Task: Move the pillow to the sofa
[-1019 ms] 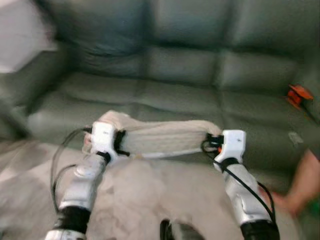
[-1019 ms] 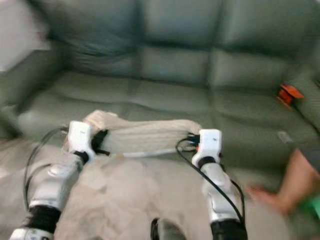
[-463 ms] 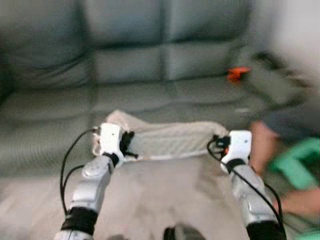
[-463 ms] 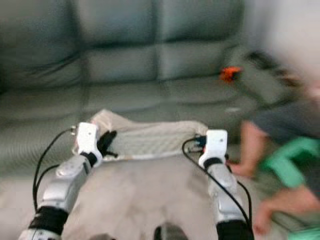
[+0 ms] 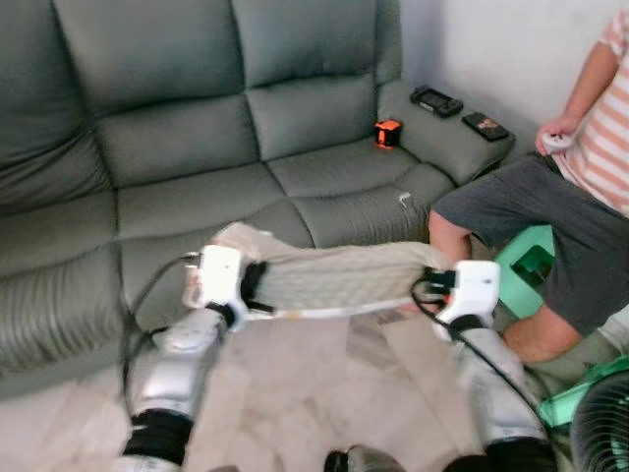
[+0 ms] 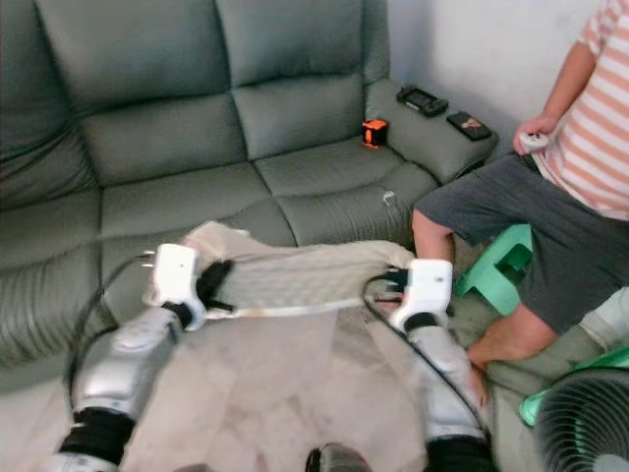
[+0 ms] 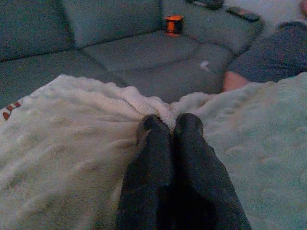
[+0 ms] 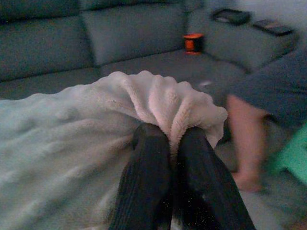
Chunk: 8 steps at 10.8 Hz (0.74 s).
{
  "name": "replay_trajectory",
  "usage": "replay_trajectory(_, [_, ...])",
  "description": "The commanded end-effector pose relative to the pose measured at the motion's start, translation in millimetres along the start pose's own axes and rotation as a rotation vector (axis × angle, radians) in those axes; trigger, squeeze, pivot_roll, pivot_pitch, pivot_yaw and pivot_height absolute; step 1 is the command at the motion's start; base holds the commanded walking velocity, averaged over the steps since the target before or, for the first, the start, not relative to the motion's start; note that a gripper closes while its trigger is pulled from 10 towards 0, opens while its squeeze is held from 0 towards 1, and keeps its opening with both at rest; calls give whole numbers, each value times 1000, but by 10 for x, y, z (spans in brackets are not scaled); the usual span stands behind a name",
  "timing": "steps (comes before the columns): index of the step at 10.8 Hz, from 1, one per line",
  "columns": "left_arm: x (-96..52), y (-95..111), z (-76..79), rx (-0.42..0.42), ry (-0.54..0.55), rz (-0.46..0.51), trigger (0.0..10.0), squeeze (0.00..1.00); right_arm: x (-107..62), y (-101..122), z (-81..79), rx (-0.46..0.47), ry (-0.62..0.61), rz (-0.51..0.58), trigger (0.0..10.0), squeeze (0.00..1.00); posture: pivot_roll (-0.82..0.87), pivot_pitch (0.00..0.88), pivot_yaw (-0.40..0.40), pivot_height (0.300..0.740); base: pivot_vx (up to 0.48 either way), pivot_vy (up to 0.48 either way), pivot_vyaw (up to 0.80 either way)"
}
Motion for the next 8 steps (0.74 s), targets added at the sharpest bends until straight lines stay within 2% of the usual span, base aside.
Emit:
replay_trajectory(1, [1, 108, 9, 6, -7, 45, 10000, 0, 28, 130, -59, 3, 28, 48, 10000, 0, -41, 0, -10, 740, 0, 0, 0])
replay_trajectory(3, [-5, 129, -9, 12, -2, 60, 10000, 0, 34, 161, -88, 18, 49, 65, 10000, 0, -39, 0, -11, 740, 0, 0, 0])
replay_trajectory(8, [-2, 133, -14, 15, -11, 57, 10000, 0, 26, 119, -105, 15, 49, 55, 10000, 0, -39, 0, 0, 740, 345, 0, 0])
Point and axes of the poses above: a point about 5 cm out from each wrist's last joint towards the gripper, its own x axis pointing out of the wrist towards the gripper, its own y axis along the axis of the wrist's last joint, z = x × y, the point moved 4 cm from there along x, pointing out of the wrist towards the gripper
